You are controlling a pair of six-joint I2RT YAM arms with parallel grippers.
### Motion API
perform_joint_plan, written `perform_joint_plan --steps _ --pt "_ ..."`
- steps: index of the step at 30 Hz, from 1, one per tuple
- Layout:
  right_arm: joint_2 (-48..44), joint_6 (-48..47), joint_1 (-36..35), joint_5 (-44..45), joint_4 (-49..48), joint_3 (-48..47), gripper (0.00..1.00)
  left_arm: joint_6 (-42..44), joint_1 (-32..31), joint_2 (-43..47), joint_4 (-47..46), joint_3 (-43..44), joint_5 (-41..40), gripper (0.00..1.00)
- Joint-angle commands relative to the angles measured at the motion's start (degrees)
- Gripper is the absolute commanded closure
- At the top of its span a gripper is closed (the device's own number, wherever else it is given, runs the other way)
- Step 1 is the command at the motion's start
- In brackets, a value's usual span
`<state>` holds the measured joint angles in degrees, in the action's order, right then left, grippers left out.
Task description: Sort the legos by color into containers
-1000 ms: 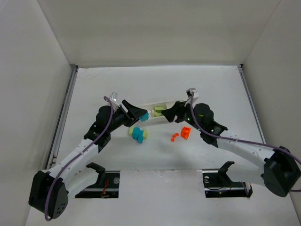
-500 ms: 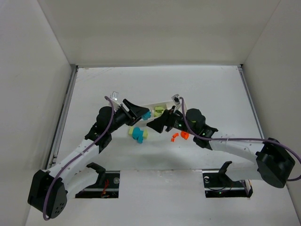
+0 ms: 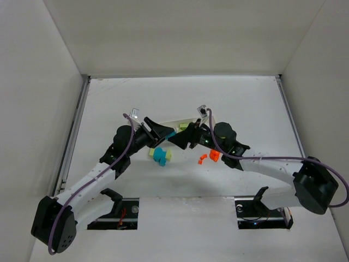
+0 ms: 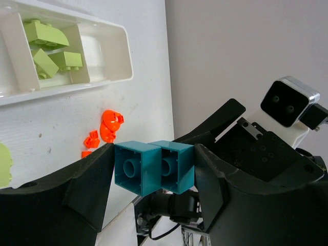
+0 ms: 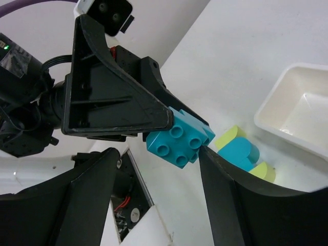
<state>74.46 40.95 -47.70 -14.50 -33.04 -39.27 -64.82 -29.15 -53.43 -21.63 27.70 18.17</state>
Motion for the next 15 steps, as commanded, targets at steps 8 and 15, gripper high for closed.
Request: perform_joint_plan --steps 8,15 --pt "2.3 0.2 0.1 -0.4 -5.4 -3.1 0.37 -0.3 -1.0 1.2 -4.0 -0.3 0.5 0.64" --pt "2.3 1.4 0.5 0.4 -8.4 -1.7 0.38 -0.2 -1.1 1.4 -3.8 -0.5 0.4 0.64"
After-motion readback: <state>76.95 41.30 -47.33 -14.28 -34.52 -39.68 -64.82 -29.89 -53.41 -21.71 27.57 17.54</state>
